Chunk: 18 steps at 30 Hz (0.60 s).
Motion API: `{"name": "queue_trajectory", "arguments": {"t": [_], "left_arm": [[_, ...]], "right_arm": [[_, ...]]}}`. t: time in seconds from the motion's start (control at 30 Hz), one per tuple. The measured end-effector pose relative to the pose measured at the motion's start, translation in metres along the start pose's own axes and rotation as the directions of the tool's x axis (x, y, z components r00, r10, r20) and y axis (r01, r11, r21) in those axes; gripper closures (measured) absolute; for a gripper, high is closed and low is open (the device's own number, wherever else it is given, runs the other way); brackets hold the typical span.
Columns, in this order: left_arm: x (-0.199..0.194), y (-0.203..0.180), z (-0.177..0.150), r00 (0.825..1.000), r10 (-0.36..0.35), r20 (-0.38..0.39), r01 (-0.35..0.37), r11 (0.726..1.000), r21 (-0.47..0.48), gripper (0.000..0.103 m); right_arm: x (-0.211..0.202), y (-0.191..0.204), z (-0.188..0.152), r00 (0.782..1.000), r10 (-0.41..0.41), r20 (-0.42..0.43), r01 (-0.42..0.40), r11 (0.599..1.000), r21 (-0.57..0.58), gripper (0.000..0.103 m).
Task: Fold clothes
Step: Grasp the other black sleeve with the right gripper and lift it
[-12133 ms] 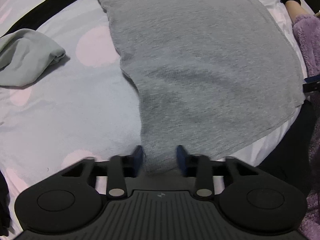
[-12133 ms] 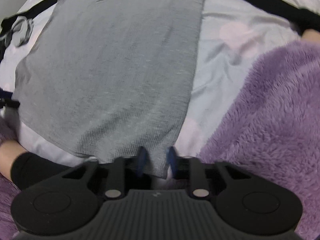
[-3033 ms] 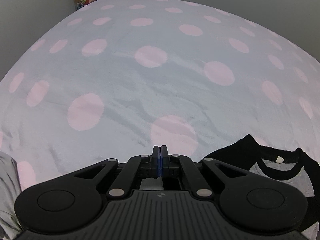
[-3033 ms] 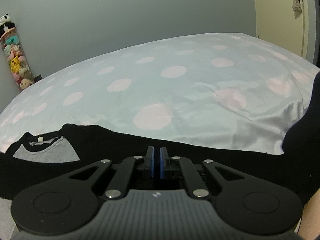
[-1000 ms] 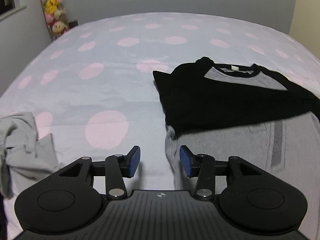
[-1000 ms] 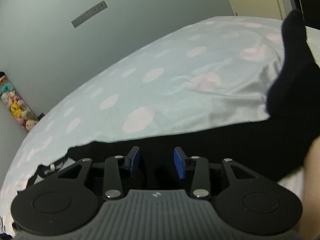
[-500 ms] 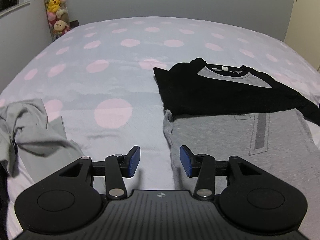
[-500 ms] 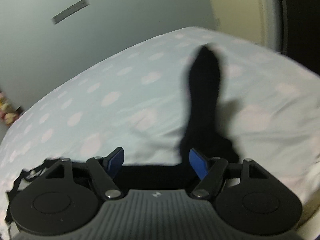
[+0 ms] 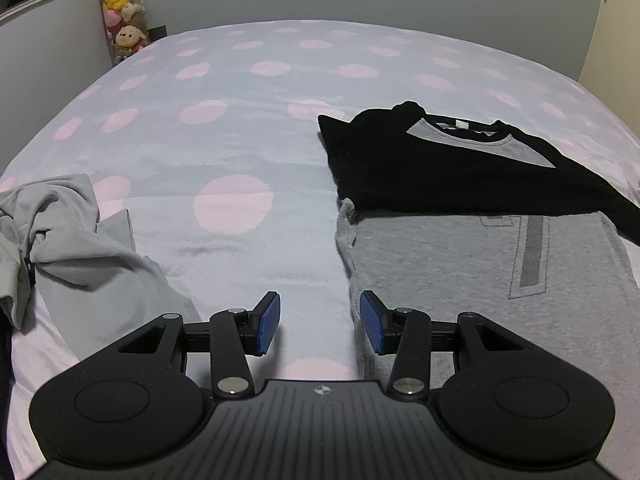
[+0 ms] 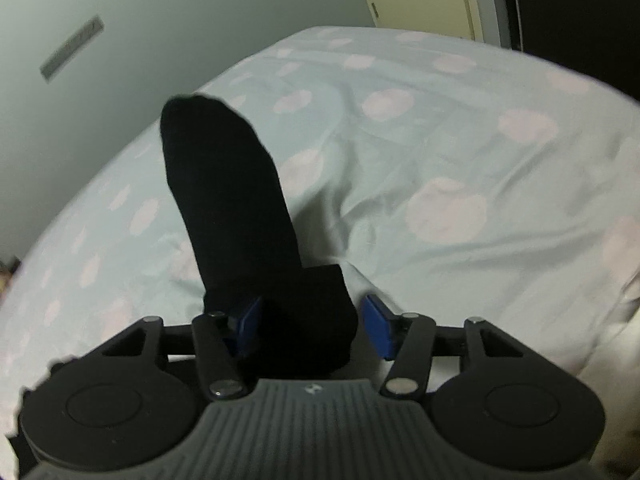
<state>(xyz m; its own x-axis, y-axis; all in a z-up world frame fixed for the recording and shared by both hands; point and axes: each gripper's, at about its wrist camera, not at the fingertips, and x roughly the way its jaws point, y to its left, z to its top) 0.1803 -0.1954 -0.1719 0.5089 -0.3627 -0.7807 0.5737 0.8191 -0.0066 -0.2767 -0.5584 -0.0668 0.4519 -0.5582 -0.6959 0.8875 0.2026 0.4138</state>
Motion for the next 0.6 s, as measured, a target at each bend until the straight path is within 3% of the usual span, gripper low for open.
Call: {"name": "queue_trajectory", "arguments": {"t": [0.1, 0.17, 0.27, 0.4, 0.6], "left_arm": [[0.004, -0.002, 0.002, 1.000, -0.003, -0.003, 0.003, 1.000, -0.004, 0.061], [0.006, -0.004, 0.003, 1.000, -0.007, -0.005, 0.007, 1.000, -0.007, 0.061], [0.005, -0.008, 0.005, 1.000, -0.019, -0.001, 0.019, 1.000, -0.018, 0.061], [-0.007, -0.006, 0.008, 0.999, -0.022, 0.030, 0.023, 1.000, -0.014, 0.061], [-0.016, 0.008, 0.005, 0.999, 0.019, 0.050, -0.019, 1.000, -0.007, 0.061]], "right_arm": [[0.006, -0.013, -0.001, 0.998, 0.067, -0.009, -0.066, 0.992, 0.104, 0.053], [0.007, -0.019, -0.001, 0.992, 0.125, -0.018, -0.120, 0.978, 0.171, 0.076], [0.002, -0.006, -0.001, 0.995, 0.097, -0.012, -0.095, 0.990, 0.104, 0.085], [-0.013, 0.009, 0.004, 0.998, 0.059, 0.026, -0.060, 0.997, 0.046, 0.087], [-0.062, 0.058, 0.021, 0.990, 0.117, 0.075, -0.112, 0.992, -0.060, 0.087]]}}
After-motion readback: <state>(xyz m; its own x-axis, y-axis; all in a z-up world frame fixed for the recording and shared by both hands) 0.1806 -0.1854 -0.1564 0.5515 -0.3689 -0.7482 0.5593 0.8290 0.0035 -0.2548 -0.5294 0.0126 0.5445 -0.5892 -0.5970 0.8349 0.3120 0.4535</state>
